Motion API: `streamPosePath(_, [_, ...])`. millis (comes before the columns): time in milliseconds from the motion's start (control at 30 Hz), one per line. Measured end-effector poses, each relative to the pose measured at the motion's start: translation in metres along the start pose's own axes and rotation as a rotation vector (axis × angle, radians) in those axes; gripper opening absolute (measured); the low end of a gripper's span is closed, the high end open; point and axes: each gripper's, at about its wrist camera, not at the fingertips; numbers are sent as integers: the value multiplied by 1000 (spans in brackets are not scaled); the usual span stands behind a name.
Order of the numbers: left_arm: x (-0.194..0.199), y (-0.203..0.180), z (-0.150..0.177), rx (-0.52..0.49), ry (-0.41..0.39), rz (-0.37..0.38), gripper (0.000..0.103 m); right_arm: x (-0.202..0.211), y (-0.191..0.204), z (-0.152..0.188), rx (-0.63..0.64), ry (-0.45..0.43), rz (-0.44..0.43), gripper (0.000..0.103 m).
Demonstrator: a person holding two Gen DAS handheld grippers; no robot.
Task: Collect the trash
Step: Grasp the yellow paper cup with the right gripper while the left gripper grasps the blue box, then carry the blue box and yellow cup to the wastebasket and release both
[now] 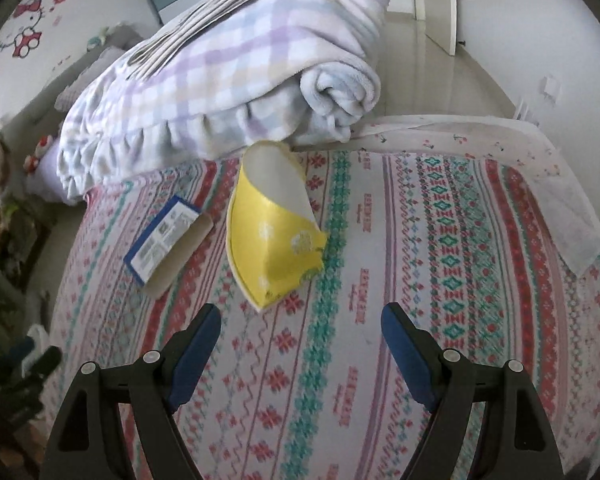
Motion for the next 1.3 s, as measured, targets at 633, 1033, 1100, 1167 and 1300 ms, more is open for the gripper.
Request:
streamPosePath(633, [-79, -81, -28, -114, -17, 196, 101, -45, -18, -21, -106, -4, -157, 58])
streamPosePath(1033, [-76, -105, -35, -171, 8, 214, 60, -33, -16, -24, -103, -27, -182, 46])
streamPosePath(1100, [-70, -101, -33, -159, 16, 203, 60, -26, -17, -23, -100, -30, -181, 45])
streamPosePath(1167, [-61, -96, -30, -151, 18, 197, 60, -19, -17, -22, -96, -34, -177, 45])
streamPosePath(1300, [-42, -87, -25, -153, 16, 179, 59, -1, -16, -17, -76, -31, -168, 44])
Point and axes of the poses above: each gripper's, at about its wrist camera, not at the fingertips, and x roughly against the way its jaws point, y to its left, z to its underside, and after that the axes turned 6 degrees about x, right-handed
